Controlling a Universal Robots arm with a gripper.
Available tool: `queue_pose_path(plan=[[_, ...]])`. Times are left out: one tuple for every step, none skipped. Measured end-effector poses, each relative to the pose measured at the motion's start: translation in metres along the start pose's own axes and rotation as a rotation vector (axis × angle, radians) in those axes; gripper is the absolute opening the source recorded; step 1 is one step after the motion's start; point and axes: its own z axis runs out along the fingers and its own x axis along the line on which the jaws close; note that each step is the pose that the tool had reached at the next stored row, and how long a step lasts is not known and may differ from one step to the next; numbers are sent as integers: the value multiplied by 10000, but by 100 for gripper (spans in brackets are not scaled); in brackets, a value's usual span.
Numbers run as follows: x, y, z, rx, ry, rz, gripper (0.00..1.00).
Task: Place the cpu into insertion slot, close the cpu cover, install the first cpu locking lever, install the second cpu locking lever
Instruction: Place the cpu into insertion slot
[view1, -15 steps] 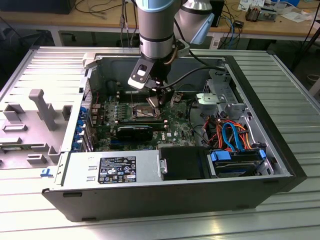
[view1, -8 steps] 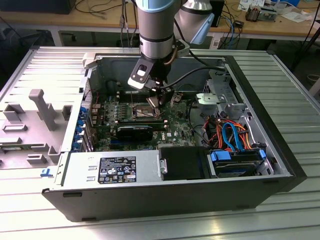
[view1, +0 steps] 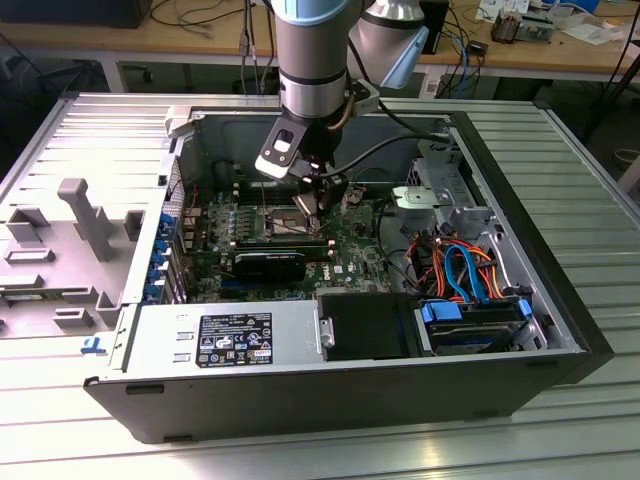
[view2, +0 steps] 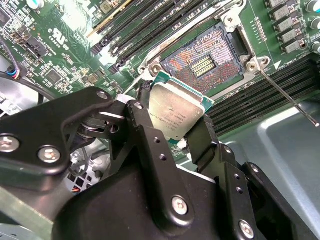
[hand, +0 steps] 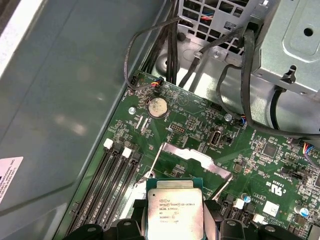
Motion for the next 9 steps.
queue_pose_path(plan=[[0, 0, 1, 0, -1, 13, 54], [0, 0, 1, 0, -2, 24, 54], [0, 0, 2, 0, -3, 30, 54], [0, 0, 2, 0, -3, 36, 54], [0, 0, 3, 0, -4, 43, 54], [0, 0, 4, 0, -4, 49, 54], [0, 0, 5, -1, -5, 62, 54], [0, -1, 5, 0, -7, 75, 54], [0, -1, 6, -1, -7, 85, 54]])
